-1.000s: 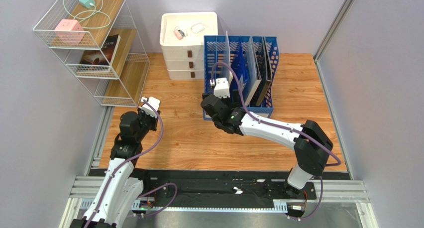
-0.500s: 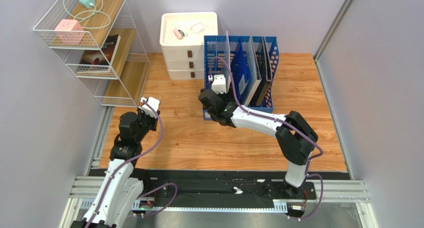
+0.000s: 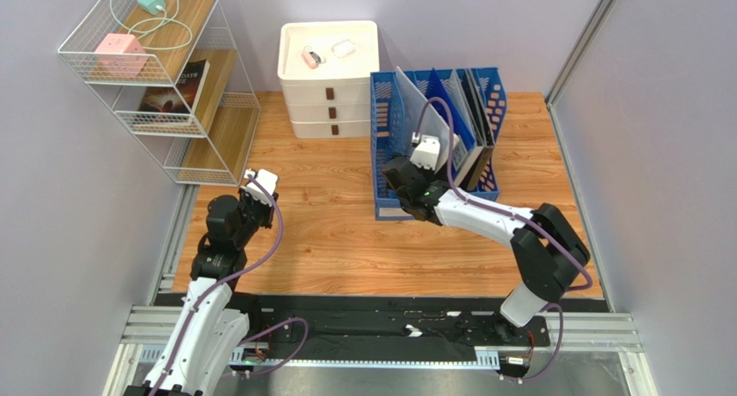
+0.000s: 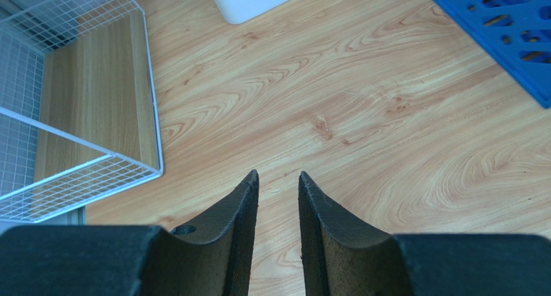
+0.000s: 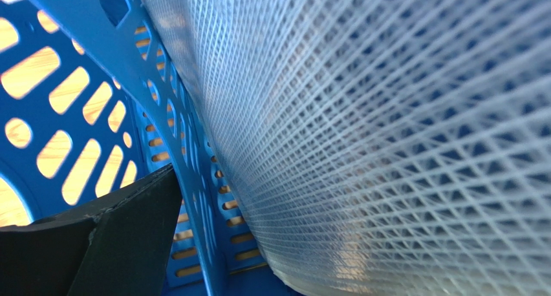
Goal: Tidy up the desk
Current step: Move the storage box to the corner of the board.
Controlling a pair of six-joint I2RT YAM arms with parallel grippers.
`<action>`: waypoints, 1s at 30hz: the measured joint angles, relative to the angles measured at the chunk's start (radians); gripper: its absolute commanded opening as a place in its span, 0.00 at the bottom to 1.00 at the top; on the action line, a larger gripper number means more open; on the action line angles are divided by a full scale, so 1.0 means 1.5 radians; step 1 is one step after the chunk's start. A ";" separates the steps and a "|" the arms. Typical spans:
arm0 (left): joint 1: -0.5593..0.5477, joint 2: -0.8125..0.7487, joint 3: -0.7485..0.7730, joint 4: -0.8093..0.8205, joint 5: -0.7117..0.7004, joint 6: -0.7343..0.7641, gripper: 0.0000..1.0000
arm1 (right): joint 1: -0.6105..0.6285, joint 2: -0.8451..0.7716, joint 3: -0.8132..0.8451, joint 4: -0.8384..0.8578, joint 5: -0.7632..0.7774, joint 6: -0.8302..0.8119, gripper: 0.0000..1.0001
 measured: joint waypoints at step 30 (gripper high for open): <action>0.000 -0.007 0.000 -0.009 0.020 0.001 0.35 | -0.180 0.176 0.280 -0.133 -0.029 -0.181 1.00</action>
